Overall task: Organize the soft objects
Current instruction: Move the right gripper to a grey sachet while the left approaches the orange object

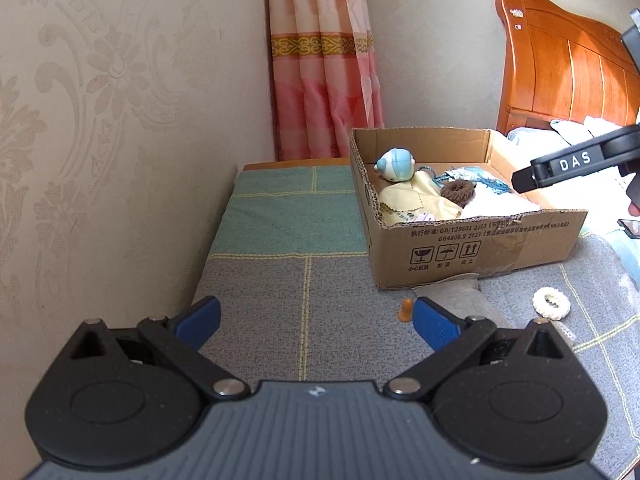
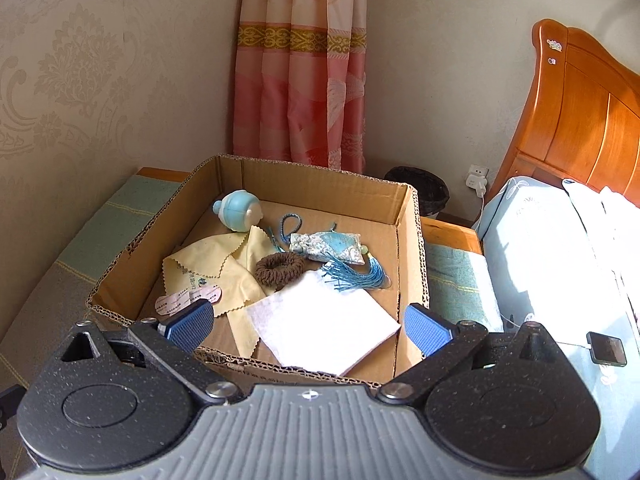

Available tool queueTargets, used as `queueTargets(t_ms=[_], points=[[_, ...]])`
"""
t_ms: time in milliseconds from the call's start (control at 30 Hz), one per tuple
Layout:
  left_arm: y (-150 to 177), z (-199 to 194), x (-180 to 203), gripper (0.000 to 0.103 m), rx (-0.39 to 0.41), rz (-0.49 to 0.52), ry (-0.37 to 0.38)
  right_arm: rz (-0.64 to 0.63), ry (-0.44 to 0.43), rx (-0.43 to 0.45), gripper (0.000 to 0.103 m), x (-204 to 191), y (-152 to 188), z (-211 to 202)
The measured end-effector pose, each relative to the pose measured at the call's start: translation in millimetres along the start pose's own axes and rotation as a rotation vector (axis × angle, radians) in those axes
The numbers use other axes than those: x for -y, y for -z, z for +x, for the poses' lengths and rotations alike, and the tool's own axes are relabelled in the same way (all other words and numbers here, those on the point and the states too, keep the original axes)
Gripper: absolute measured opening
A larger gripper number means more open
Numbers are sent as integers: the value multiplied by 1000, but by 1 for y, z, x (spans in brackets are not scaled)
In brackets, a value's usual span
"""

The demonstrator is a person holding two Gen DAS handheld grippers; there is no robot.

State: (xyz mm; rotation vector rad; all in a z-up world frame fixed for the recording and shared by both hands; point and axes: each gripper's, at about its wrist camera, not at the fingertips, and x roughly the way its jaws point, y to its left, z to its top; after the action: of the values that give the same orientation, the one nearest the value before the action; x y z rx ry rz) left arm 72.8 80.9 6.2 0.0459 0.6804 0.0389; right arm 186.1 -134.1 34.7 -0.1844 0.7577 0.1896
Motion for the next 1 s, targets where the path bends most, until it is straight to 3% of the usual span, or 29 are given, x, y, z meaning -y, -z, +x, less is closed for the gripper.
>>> queueTargets(t_ms=[433,700,1000], points=[[2,1,1,102,3,13,11,39,33,-263,103,-9,68,32],[2,0,0,102,5,14,17,25,54,-306,103,-18,78,53],[5,6,3,102,-11,18,31,-33,22,-311,103,-20,91,35]])
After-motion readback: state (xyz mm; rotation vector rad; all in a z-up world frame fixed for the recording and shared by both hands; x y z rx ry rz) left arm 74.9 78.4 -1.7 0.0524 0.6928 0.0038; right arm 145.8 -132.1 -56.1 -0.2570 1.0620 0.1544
